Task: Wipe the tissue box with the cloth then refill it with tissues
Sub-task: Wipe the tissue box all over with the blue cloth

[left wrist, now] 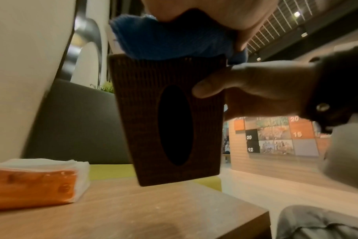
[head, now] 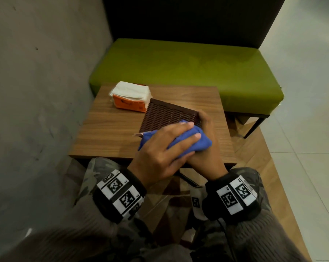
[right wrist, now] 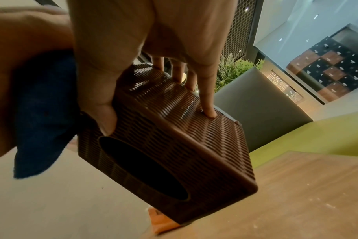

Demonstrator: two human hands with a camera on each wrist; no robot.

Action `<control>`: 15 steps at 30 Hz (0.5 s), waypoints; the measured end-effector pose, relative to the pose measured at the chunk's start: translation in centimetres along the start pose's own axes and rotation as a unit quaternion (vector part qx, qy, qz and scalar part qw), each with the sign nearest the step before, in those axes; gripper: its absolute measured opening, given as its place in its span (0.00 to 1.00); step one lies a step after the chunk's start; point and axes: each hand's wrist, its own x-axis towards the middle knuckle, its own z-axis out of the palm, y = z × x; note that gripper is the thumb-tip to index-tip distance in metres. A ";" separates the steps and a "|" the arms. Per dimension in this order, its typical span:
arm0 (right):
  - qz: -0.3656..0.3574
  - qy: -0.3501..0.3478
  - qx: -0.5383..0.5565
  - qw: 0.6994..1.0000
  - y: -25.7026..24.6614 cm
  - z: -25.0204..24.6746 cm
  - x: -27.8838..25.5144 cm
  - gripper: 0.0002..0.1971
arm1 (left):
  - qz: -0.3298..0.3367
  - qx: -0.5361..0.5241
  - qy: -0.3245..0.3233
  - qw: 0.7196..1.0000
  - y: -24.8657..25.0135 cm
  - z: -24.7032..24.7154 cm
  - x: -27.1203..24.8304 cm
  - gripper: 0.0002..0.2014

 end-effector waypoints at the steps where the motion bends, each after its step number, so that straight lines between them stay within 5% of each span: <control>1: -0.005 0.005 0.000 1.000 0.1 -0.1 -0.1 0.47 | 0.000 0.002 -0.005 1.000 -0.4 -0.2 -0.2 0.17; 6: -0.079 0.044 -0.031 0.995 -0.6 -0.4 -0.5 0.50 | -0.245 -0.004 0.121 0.962 -3.2 0.2 1.0 0.16; 8: -0.085 0.047 -0.033 0.995 -0.4 -0.6 -0.5 0.49 | -0.239 -0.008 0.131 0.962 -2.6 0.4 0.8 0.16; 12: -0.052 0.049 0.006 0.997 0.1 -1.0 -0.5 0.51 | -0.082 0.017 0.065 0.994 -1.5 0.1 -1.4 0.16; 15: -0.057 0.040 0.002 0.998 0.0 -0.7 -1.2 0.50 | -0.248 -0.013 0.156 0.956 -3.0 0.0 -1.3 0.16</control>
